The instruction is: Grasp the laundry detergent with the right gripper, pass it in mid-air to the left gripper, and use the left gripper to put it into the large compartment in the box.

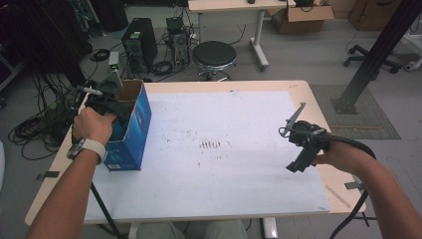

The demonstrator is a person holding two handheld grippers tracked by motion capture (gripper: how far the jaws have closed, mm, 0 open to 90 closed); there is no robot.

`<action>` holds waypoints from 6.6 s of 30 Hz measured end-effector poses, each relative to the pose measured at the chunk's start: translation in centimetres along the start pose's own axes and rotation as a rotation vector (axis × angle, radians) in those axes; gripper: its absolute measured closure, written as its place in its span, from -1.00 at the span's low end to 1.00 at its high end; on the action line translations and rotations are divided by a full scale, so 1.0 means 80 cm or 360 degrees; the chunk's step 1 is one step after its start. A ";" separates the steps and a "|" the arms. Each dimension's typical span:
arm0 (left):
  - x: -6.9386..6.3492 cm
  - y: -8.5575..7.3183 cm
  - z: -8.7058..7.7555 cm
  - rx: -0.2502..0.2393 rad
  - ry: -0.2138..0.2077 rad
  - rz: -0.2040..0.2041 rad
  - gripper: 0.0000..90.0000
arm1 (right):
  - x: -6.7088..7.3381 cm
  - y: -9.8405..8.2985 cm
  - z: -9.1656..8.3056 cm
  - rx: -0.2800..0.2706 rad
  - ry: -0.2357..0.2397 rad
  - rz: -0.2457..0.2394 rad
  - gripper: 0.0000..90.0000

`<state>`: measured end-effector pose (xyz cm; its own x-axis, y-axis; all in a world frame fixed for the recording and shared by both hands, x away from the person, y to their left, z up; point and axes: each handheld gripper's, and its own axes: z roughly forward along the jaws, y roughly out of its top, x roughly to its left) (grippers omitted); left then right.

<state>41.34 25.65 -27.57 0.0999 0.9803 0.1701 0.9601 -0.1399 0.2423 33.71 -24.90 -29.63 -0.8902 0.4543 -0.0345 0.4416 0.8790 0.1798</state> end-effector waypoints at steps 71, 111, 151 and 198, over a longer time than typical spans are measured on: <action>-0.094 -0.024 -0.160 -0.0196 -0.0270 0.0444 -0.82 | 0.033 -0.008 -0.036 -0.0060 -0.0052 0.0007 -0.83; -0.171 -0.026 -0.161 -0.0053 -0.0468 0.0955 -0.85 | 0.021 0.022 -0.040 -0.0009 -0.0014 -0.0030 -0.84; -0.216 -0.027 -0.142 -0.0095 -0.0491 0.1283 -0.84 | 0.005 0.052 -0.037 -0.0008 0.0004 -0.0051 -0.84; -0.227 -0.029 -0.136 -0.0095 -0.0503 0.1333 -0.84 | 0.005 0.046 -0.035 -0.0029 0.0007 -0.0038 -0.84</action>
